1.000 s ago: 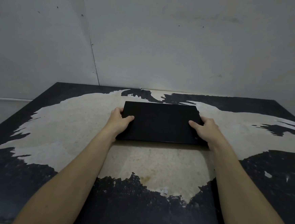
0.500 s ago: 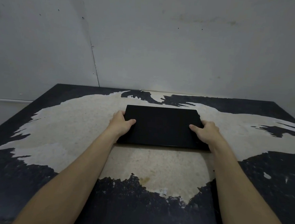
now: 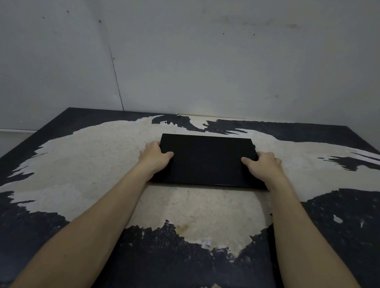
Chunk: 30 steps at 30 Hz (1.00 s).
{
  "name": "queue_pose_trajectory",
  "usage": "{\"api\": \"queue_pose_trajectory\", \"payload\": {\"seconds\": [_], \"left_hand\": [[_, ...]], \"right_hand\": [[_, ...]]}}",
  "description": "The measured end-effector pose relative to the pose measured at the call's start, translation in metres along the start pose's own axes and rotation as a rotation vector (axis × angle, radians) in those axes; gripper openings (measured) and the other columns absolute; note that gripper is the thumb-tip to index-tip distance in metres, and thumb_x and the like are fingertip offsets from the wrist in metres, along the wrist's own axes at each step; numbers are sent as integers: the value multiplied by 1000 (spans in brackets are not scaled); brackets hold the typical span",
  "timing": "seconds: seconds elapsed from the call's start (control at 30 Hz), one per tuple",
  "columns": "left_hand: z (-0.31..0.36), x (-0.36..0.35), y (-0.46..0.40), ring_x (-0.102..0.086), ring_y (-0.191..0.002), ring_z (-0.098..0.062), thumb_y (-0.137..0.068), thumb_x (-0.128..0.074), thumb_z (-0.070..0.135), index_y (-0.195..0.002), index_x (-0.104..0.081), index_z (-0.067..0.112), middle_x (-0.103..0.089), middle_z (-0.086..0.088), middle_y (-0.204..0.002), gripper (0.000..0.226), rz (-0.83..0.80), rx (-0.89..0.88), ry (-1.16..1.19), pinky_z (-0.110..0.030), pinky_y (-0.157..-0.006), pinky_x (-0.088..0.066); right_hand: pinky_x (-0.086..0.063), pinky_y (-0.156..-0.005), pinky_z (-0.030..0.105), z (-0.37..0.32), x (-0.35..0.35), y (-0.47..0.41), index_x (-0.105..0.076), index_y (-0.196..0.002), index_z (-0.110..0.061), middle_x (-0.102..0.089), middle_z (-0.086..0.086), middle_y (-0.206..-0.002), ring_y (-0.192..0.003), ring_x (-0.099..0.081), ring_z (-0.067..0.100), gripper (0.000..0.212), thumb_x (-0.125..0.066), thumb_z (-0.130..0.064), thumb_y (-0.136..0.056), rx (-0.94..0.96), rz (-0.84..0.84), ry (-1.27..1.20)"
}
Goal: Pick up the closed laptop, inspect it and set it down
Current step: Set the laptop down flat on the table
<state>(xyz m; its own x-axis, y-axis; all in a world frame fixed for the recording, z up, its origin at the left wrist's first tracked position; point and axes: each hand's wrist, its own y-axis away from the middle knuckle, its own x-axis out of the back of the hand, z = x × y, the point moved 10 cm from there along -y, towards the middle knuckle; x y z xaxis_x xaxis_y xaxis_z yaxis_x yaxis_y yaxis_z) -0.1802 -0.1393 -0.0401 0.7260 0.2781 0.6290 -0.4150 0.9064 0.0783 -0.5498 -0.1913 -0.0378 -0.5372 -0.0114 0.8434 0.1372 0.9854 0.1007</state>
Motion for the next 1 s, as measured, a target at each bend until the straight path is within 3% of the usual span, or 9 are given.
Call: {"api": "queue_pose_trajectory", "payload": {"seconds": [0.1, 0.2, 0.33, 0.53, 1.0], "left_hand": [[6, 0, 3, -49, -129, -39, -92, -66, 38, -138, -53, 9, -55, -17, -140, 56, 26, -32, -125, -50, -108, -43], [19, -6, 9, -27, -146, -40, -92, -63, 50, -161, -19, 16, -30, -18, -161, 88, -5, -122, -233, -51, -117, -29], [25, -22, 13, -14, -154, -34, -86, -59, 69, -161, -23, 26, -14, -14, -170, 94, -129, -201, -291, -48, -122, -21], [27, -25, 15, -19, -153, -33, -82, -60, 74, -159, -34, 17, -12, -15, -170, 99, -125, -244, -335, -46, -122, -24], [35, -24, 13, -31, -149, -37, -82, -63, 72, -156, -38, 13, -17, -18, -169, 98, -108, -274, -369, -45, -119, -30]], "right_hand": [[-28, -115, 50, -3, 3, 3, -57, -139, -9, -45, 19, -147, -138, -36, 43, 68, -52, -58, -93, -21, 52, 106], [-11, -123, 53, -20, 5, 8, -40, -155, -16, -33, 17, -162, -151, -22, 40, 83, -54, -65, -89, 79, 124, 155], [7, -125, 58, -46, -17, 11, -20, -165, -32, -8, 4, -176, -161, 1, 34, 90, -40, -78, -90, 258, 24, 204], [-2, -127, 56, -47, -38, 14, -15, -165, -40, -3, -6, -177, -162, 4, 27, 88, -20, -84, -89, 257, -106, 300], [-8, -128, 51, -46, -38, 17, -11, -166, -40, 0, -7, -177, -162, 6, 25, 85, -18, -81, -91, 249, -108, 326]]}}
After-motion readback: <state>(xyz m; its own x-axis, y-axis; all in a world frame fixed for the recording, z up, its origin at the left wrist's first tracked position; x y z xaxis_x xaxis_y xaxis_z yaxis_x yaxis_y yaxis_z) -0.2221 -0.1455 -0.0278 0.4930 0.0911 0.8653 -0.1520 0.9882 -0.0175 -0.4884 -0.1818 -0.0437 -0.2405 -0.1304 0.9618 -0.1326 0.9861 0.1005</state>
